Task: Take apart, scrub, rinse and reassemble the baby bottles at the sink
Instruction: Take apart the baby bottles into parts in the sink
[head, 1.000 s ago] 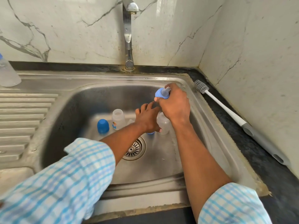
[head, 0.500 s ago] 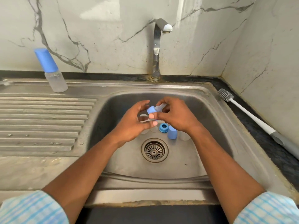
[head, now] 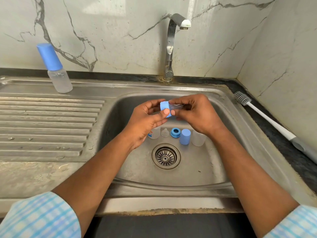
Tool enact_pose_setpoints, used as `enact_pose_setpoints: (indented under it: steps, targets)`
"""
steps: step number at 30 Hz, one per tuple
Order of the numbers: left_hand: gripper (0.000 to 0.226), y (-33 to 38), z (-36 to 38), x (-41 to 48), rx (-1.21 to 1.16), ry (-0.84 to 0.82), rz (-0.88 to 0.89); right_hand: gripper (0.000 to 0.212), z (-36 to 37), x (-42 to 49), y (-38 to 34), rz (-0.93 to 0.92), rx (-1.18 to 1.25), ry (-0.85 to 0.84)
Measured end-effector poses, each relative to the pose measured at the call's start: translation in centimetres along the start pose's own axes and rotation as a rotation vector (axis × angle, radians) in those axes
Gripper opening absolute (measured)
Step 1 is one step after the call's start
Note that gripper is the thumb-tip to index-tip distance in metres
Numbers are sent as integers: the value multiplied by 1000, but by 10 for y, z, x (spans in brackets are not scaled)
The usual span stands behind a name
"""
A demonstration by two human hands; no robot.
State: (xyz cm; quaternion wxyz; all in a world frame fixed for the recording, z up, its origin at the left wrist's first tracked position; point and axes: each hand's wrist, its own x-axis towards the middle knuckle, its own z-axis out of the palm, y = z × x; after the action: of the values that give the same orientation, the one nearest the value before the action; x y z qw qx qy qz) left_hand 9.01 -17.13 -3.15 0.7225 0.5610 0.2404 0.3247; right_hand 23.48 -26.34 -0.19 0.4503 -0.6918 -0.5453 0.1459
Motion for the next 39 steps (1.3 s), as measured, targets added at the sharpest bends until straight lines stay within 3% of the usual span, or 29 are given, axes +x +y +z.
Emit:
enact_pose_setpoints:
  steps: [6,17,22,27,32,39]
  targets:
    - [18,2,1,-1,-63,-33,-78,30,-7,-3,-3,-43,-1,34]
    - [17,9,-4,-4,-84,-81,-141,11,-6,-2,-9,-108,-206,83]
    - [31,8,-4,-6,-77,-92,-128,4,-2,-2,-13,-112,-289,87]
    - [22,6,-4,-8,-40,-54,-123,7,3,0,-15,-100,-377,11]
    - [26,3,1,-7,-102,-27,-116,19,-9,-2,-12,12,-114,-34]
    - [32,5,3,-6,-172,-43,-97,13,-10,-5,-13,135,122,44]
